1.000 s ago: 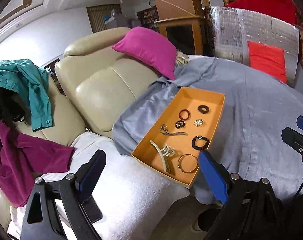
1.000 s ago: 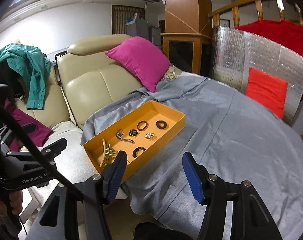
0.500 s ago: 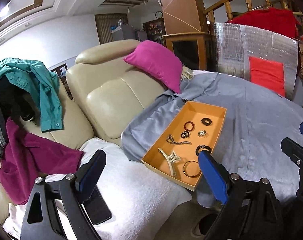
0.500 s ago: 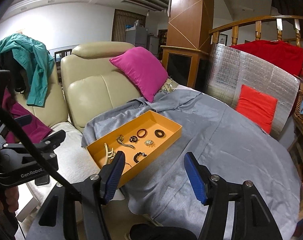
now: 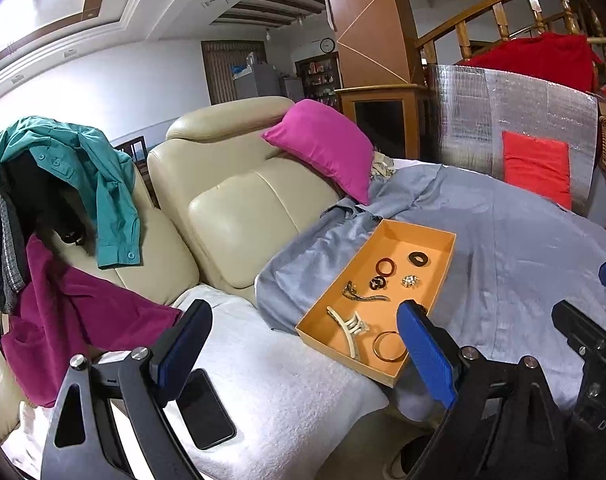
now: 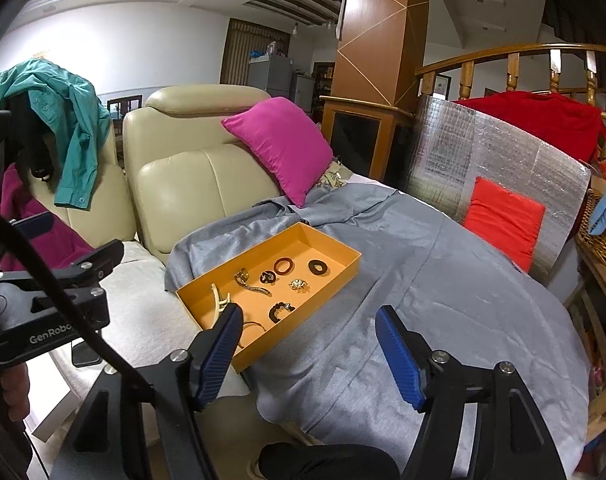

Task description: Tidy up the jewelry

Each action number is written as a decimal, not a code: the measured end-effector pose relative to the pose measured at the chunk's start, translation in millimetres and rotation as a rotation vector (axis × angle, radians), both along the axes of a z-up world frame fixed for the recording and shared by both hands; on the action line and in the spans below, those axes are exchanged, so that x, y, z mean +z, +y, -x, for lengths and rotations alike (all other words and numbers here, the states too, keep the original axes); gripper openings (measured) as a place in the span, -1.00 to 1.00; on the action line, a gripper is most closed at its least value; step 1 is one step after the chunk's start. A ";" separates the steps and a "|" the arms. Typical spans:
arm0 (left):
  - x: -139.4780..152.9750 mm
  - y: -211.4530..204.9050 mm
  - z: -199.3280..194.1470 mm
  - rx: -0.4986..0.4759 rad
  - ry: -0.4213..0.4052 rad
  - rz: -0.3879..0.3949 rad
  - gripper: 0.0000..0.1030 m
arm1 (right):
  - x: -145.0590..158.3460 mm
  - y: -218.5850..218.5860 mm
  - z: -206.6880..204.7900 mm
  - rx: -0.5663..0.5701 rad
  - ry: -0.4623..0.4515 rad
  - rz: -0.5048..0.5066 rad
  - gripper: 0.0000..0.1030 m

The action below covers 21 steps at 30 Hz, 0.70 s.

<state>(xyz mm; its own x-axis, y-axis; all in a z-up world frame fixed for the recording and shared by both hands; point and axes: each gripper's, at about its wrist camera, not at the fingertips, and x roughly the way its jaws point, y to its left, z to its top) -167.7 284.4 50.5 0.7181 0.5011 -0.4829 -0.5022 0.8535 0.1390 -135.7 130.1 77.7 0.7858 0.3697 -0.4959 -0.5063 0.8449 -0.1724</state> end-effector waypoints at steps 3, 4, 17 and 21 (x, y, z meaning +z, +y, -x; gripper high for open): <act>-0.3 1.8 1.3 -0.002 -0.003 0.004 0.82 | -2.7 2.9 0.5 -0.007 0.007 0.007 0.44; -0.4 2.3 1.6 0.000 -0.004 0.002 0.82 | -4.1 3.8 0.8 -0.009 0.007 0.011 0.44; -13.5 18.3 6.3 0.051 0.006 -0.025 0.83 | -9.6 4.3 -7.3 -0.047 0.022 0.009 0.46; -15.0 21.7 7.8 0.049 -0.003 -0.023 0.83 | -9.3 5.2 -7.8 -0.051 0.022 0.010 0.46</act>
